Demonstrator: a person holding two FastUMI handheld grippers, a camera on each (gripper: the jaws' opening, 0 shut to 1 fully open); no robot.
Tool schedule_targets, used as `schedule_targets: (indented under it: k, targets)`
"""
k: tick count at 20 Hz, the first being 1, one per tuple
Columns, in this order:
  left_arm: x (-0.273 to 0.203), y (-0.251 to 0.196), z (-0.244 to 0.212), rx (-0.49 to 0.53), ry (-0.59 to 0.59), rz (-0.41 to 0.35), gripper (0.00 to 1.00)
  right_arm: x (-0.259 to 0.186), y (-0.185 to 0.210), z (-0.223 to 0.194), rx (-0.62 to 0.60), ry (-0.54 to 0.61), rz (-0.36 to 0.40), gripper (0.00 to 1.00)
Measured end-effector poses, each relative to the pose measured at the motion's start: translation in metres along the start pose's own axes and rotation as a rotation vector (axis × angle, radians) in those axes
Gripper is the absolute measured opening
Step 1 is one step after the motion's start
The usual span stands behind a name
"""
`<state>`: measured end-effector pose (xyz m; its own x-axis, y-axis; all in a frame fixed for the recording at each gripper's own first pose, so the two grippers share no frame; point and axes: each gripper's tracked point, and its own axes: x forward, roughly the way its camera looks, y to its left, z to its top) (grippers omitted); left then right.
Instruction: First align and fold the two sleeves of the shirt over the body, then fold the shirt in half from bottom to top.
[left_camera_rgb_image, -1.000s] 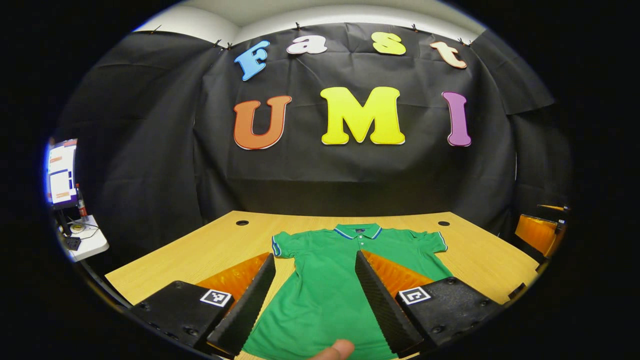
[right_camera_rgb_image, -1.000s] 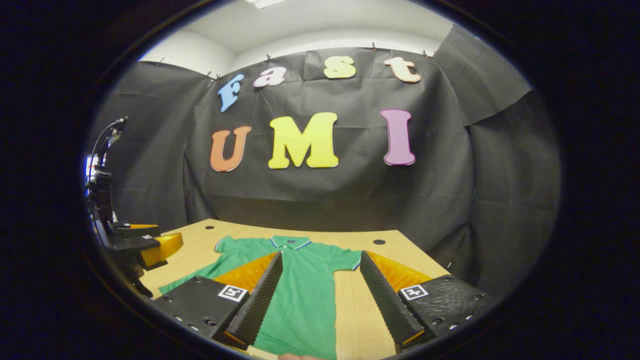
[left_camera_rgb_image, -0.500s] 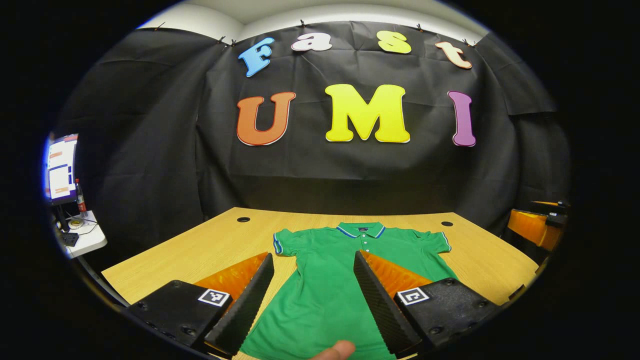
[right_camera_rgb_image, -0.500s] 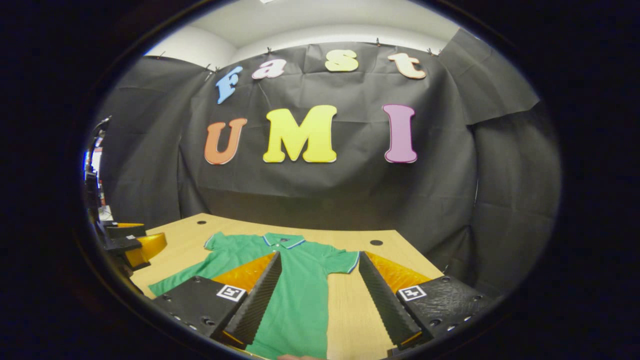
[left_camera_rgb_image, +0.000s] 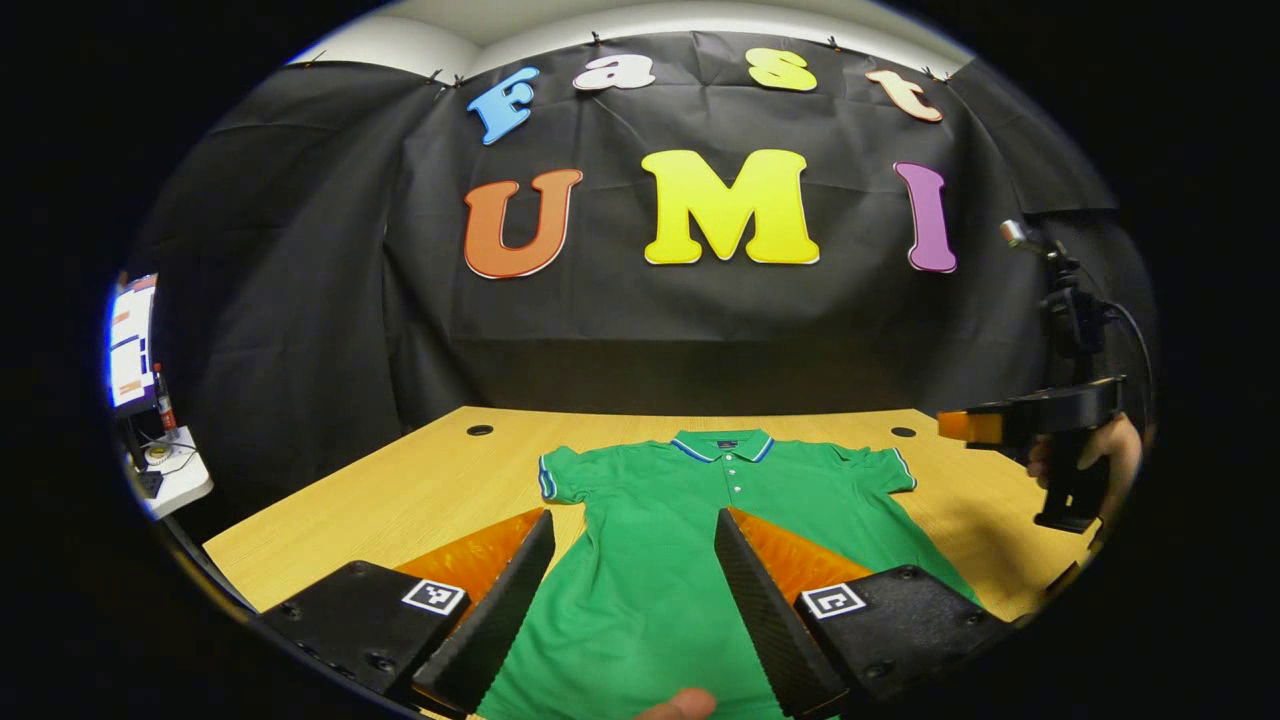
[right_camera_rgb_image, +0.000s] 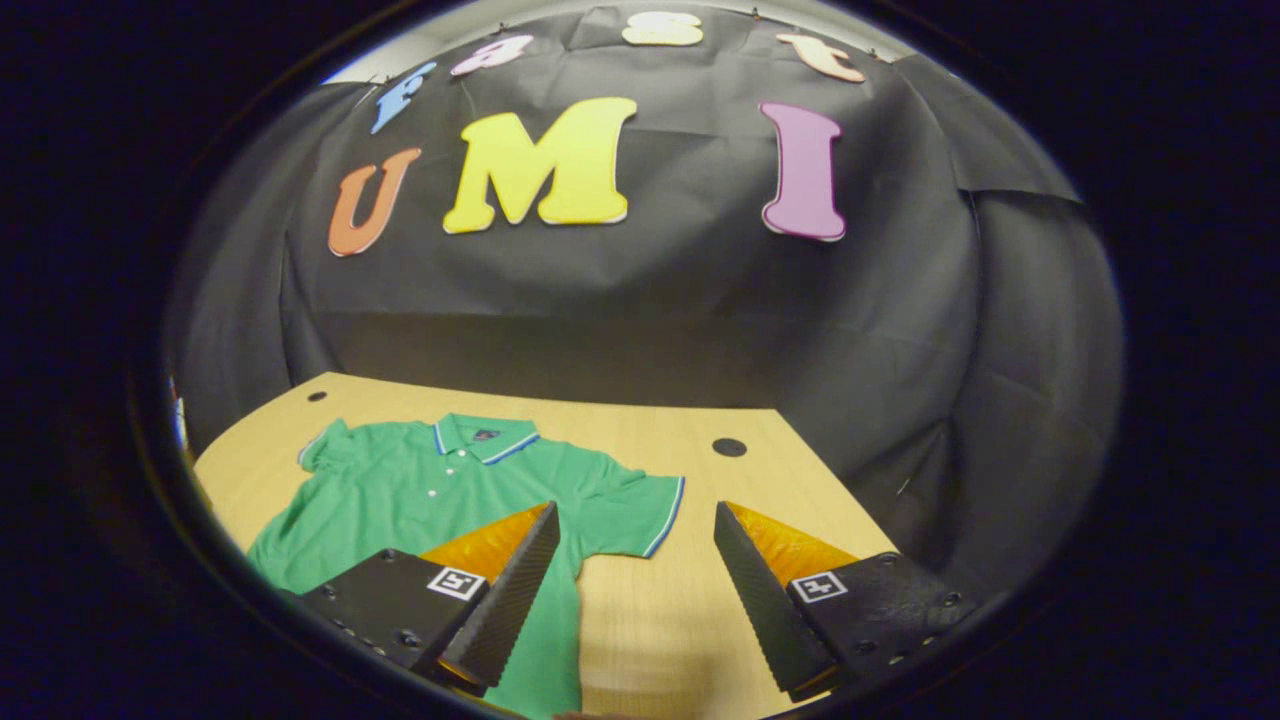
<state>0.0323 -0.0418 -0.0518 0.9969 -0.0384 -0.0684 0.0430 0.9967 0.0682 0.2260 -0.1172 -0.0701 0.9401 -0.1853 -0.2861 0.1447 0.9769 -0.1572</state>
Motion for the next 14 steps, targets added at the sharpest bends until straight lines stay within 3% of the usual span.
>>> schedule_targets:
  k: [6,14]
  targets:
    - [0.014,0.004,-0.015,-0.019,0.036,-0.001,1.00,0.093,-0.008,-0.038,0.058,0.171,-0.061,0.95]
    - [0.022,0.008,-0.028,-0.026,0.081,0.004,1.00,0.129,-0.009,-0.067,0.126,0.313,-0.064,0.91]
